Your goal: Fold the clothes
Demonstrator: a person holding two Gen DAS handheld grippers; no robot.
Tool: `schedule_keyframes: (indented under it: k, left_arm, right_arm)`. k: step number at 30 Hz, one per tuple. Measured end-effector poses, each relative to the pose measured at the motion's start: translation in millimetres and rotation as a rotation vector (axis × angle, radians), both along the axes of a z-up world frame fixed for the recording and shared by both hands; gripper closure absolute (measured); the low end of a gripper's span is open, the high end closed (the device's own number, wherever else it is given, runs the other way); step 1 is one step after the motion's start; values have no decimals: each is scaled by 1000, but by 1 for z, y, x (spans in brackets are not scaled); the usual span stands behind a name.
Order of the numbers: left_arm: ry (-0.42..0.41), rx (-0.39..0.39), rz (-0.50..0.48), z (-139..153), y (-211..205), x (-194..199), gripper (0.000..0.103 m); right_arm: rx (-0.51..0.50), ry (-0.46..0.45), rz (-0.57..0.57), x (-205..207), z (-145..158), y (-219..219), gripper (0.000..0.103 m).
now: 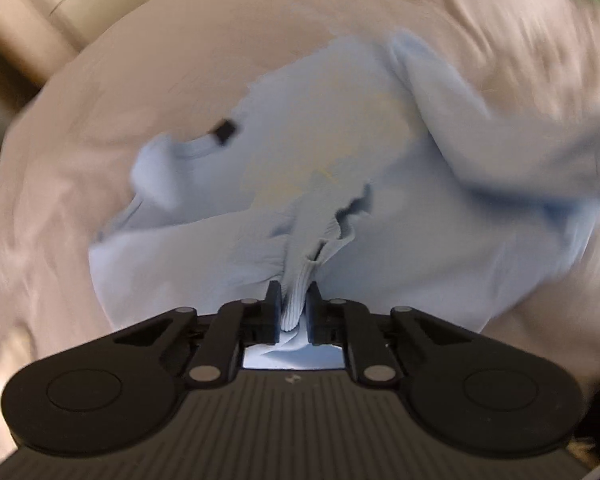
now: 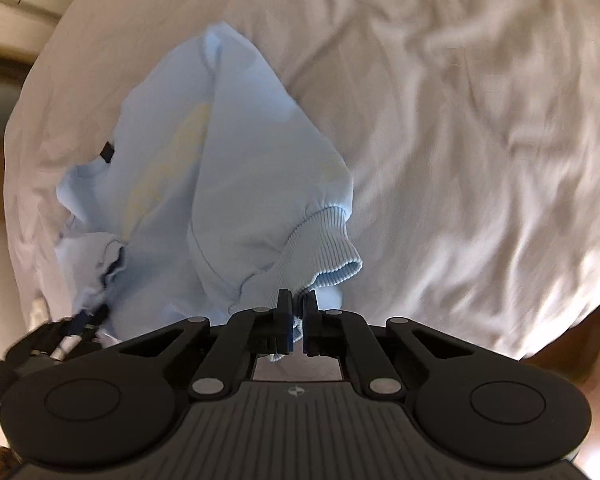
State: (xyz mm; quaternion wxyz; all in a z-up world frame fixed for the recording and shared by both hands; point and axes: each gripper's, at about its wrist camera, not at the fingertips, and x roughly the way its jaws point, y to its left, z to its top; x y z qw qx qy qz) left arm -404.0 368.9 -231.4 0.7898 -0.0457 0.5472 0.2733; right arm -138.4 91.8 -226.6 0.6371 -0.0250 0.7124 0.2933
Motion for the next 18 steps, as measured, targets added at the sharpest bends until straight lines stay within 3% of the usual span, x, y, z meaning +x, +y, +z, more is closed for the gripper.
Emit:
schedule_keyframes:
  k: [3,6,8,9,10,11,12,15,18]
  left_arm:
    - [-90,78,193,43,47,-36,96]
    - [-168,190,458,87,106,-90,96]
    - [-156,304,666,107,139,-131,93]
    - [-131,345,746,111,149,-148,90]
    - [-107,378,824,114,157,-165,77]
    - [-89,385,891,114,162,-183,72]
    - [-79,374,940,112,163,-199,71]
    - [-47,258,1019,89,146,-231,71]
    - [-42,19,1007,40,105,-232,71]
  right_arm:
    - [120,-132,-45,24,40,-6,100]
    - [262,-317,-150,63,87,-20,100]
    - [326,-469,-263,90,110,-34,100]
    - [344,-514,-360,106,116,-46,97]
    - [358,-554,-454,121,122,-58,83]
    - [344,-562,-518,130,122,-67,72]
    - [319,-563,-568,138,120,-76,54]
    - [271,-504,-573,138,101,-92,53]
    - [220,-362,-501,118,63,-100,52]
